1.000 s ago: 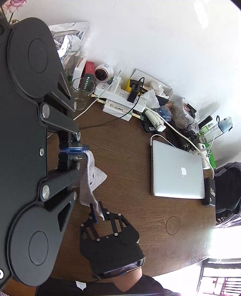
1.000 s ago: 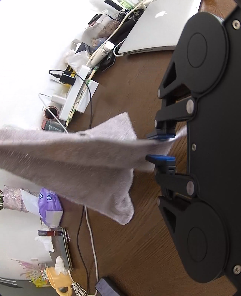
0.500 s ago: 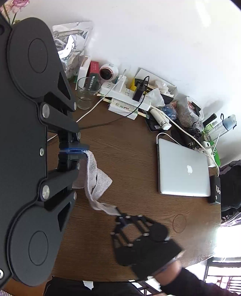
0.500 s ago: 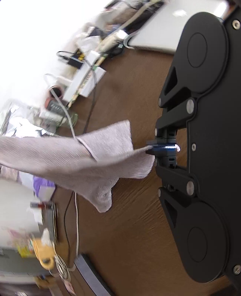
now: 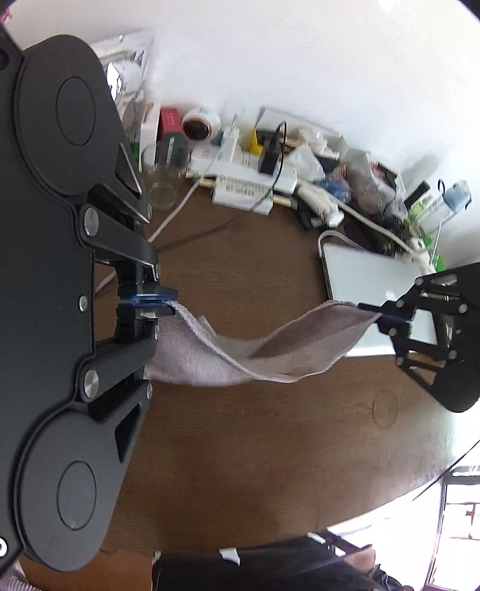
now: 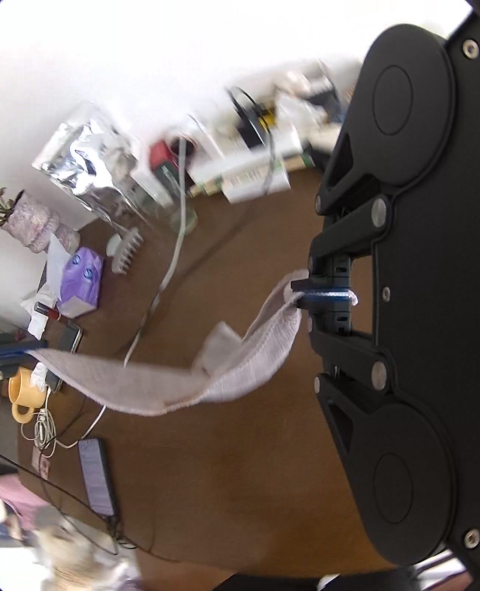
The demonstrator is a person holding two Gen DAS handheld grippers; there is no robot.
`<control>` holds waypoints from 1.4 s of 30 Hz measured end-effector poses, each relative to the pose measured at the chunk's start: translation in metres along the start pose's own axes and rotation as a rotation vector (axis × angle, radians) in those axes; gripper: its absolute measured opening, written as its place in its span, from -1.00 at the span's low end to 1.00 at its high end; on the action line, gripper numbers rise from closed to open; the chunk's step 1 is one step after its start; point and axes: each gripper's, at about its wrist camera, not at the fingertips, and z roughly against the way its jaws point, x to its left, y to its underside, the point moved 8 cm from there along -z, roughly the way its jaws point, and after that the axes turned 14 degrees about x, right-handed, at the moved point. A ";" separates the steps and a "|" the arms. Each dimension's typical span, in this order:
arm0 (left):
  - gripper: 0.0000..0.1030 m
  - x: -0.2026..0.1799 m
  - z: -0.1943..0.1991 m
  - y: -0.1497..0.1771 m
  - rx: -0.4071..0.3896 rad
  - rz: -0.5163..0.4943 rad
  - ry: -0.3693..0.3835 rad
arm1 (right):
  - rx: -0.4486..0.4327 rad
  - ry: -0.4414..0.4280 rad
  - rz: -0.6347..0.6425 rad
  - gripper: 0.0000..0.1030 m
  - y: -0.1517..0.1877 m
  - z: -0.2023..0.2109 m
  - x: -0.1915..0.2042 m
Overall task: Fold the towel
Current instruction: 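Lift the towel with both grippers, stretching it between them, then lower the stretched towel flat onto the desk with both grippers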
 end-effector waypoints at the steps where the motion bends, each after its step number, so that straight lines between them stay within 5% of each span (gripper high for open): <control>1: -0.98 0.007 0.000 0.000 -0.002 0.002 -0.006 | 0.005 0.020 0.015 -0.97 -0.014 0.006 -0.010; 10: -0.98 0.093 0.007 0.004 0.018 0.004 -0.074 | 0.039 0.084 0.048 -0.97 -0.046 0.018 -0.089; 15: -0.98 0.102 0.018 0.005 -0.007 0.011 -0.044 | 0.047 0.055 0.068 -0.97 -0.044 0.028 -0.097; 23: -0.98 0.015 -0.030 0.004 0.010 -0.008 0.100 | 0.083 -0.061 0.085 -0.97 -0.028 -0.005 -0.047; 31: -0.98 -0.085 -0.072 0.011 0.019 -0.016 0.296 | 0.116 -0.282 0.101 -0.97 -0.002 -0.046 0.057; 42: -0.98 -0.146 -0.090 0.026 0.026 0.017 0.370 | 0.137 -0.401 0.088 -0.97 0.013 -0.065 0.138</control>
